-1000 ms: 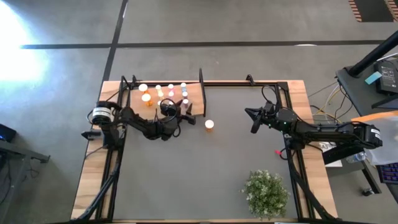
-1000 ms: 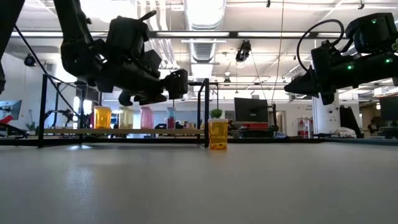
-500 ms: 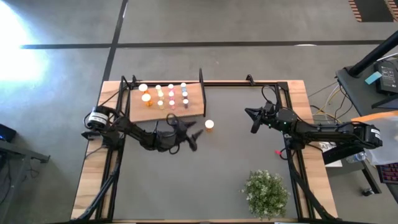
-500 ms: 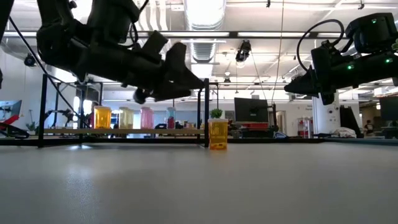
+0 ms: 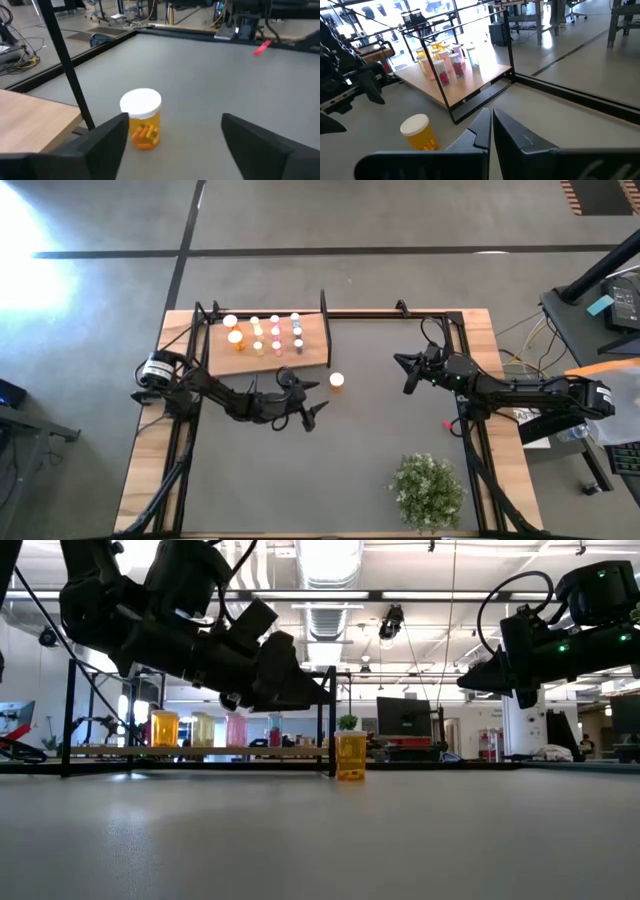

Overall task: Pick and place medicine bottles onto shelf by color
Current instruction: Put the orange pill bottle on the shelf aligned with the other orange pill bottle

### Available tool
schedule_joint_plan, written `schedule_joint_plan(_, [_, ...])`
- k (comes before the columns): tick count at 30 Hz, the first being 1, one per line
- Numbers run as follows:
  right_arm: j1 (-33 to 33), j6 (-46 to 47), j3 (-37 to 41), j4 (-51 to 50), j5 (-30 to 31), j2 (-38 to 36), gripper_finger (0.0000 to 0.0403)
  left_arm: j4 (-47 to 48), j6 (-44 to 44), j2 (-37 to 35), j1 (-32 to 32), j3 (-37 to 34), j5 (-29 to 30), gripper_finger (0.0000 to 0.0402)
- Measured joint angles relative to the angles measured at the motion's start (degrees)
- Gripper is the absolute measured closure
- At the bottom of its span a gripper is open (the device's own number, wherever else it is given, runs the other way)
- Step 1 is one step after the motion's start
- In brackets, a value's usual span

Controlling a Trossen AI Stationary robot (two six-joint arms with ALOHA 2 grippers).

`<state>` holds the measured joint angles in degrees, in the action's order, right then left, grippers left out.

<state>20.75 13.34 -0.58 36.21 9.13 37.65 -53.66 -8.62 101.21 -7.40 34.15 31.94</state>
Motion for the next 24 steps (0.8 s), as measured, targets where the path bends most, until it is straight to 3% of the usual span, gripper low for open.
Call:
schedule_joint_plan(8, [0.0, 0.0, 0.0, 0.0, 0.0, 0.0, 0.0394, 0.7, 0.0, 0.0, 0.8, -0.2, 0.0, 0.0008])
schedule_joint_plan(14, [0.0, 0.0, 0.0, 0.0, 0.0, 0.0, 0.0394, -0.9, 0.0, 2.3, 1.4, 0.7, -0.4, 0.0008])
schedule_joint_plan(24, [0.0, 0.0, 0.0, 0.0, 0.0, 0.1, 0.0394, -13.5, 3.3, 13.2, 3.1, 4.2, -0.4, 0.0008])
